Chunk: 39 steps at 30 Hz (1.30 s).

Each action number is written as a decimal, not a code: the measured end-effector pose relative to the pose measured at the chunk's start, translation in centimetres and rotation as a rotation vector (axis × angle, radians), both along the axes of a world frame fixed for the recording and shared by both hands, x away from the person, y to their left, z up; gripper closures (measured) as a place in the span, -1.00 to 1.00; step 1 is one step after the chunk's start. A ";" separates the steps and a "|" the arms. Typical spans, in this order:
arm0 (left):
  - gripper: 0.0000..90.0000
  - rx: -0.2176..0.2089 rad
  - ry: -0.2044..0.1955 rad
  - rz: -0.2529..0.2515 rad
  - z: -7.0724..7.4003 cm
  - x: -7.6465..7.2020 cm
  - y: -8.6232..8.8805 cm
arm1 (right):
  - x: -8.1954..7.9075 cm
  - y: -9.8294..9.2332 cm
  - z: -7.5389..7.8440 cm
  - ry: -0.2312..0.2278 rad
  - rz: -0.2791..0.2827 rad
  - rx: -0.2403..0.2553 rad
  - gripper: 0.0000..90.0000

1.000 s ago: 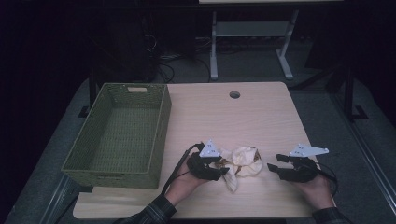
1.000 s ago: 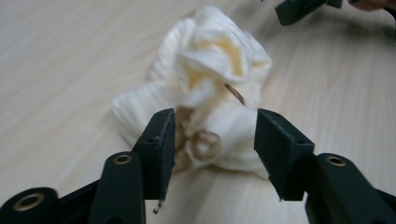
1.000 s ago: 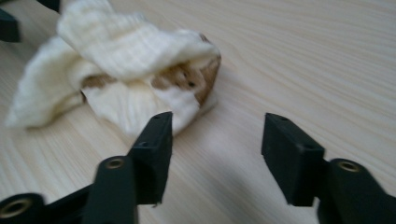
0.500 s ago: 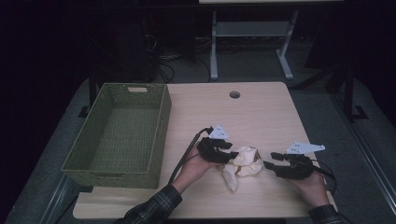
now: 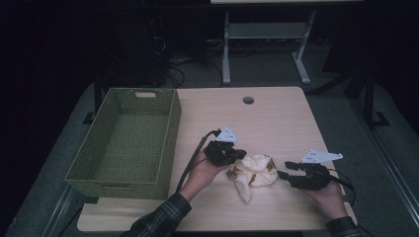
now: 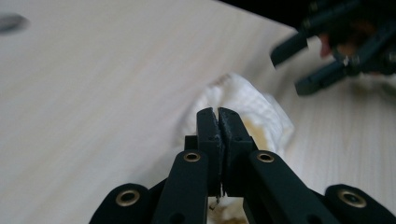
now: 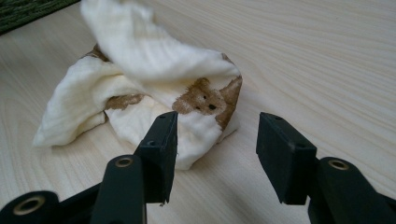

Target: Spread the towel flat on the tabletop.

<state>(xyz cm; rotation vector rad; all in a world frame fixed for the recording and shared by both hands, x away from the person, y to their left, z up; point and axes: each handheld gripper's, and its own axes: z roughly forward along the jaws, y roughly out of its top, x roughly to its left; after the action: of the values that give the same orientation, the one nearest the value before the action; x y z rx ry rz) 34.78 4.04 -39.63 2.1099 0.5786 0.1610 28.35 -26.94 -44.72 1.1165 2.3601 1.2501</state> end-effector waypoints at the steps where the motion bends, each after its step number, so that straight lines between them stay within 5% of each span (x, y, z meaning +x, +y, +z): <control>1: 0.95 -0.005 -0.016 0.015 0.6 0.2 0.5 | 0.0 0.0 0.0 0.002 -0.001 0.002 0.08; 8: 0.95 -0.047 -0.069 0.176 2.7 1.7 3.8 | 0.7 0.5 -0.1 0.007 0.002 0.008 0.11; 17: 0.95 -0.012 -0.039 0.181 1.5 1.8 4.0 | 3.3 1.4 1.0 -0.030 0.008 0.023 0.24; 22: 0.92 0.028 0.017 0.173 -0.1 1.1 3.8 | 5.2 3.1 0.7 0.006 0.069 0.047 0.35; 25: 0.59 0.038 0.026 0.176 -0.6 0.8 3.9 | 5.5 3.6 0.3 0.026 0.086 0.060 0.49; 26: 0.48 0.047 0.032 0.181 -0.7 0.7 4.0 | 5.7 3.9 0.1 0.026 0.098 0.056 0.69; 27: 0.48 0.056 0.030 0.184 -0.9 0.5 4.1 | 5.7 3.9 0.1 0.026 0.098 0.056 0.69; 28: 0.33 0.057 0.039 0.191 -1.1 0.2 4.4 | 5.6 4.1 0.0 0.026 0.109 0.066 0.94; 39: 0.10 0.049 0.054 0.187 -1.6 -1.2 4.7 | 1.7 6.2 1.3 0.007 0.263 0.104 0.97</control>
<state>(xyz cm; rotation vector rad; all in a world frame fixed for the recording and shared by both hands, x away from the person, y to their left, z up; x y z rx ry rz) 33.54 8.77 -41.19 2.1110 0.8118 0.2257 30.06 -20.71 -43.38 0.8588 2.5370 1.4707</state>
